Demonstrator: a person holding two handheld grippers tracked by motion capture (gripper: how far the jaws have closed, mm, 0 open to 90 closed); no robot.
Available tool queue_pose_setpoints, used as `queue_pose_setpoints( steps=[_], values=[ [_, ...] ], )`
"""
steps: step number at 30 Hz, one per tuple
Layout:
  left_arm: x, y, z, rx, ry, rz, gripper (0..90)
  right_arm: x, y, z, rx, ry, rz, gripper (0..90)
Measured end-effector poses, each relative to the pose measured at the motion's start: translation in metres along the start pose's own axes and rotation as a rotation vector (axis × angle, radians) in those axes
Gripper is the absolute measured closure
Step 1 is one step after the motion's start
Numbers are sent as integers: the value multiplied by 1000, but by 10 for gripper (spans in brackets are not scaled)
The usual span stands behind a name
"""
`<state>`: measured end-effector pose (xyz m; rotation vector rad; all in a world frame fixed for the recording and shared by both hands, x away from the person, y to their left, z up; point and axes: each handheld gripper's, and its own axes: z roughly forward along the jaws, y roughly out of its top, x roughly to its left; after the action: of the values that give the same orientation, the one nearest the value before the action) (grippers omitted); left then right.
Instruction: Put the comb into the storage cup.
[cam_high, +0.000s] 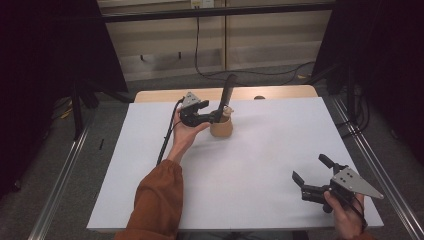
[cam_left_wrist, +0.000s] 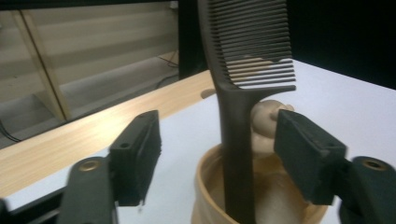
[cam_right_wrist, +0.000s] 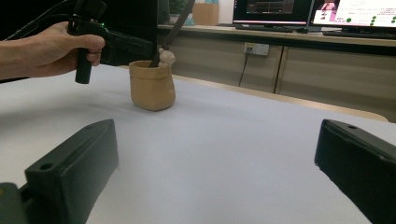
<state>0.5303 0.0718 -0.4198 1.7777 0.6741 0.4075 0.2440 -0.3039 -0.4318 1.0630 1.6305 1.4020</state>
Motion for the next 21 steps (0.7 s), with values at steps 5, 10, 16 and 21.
queue_pose_setpoints(
  steps=[5,10,16,21],
  values=[
    [5,1,-4,-1,1,-68,186,-1,0,-2,-3,-7,3,0],
    [5,4,-8,19,34,-46,79,-1,0,-2,-2,-5,2,0],
    [3,10,-17,-12,46,-30,44,0,0,0,1,-5,2,0],
    [-3,12,-21,-20,34,-3,27,-1,0,0,-2,-9,1,0]
  ],
)
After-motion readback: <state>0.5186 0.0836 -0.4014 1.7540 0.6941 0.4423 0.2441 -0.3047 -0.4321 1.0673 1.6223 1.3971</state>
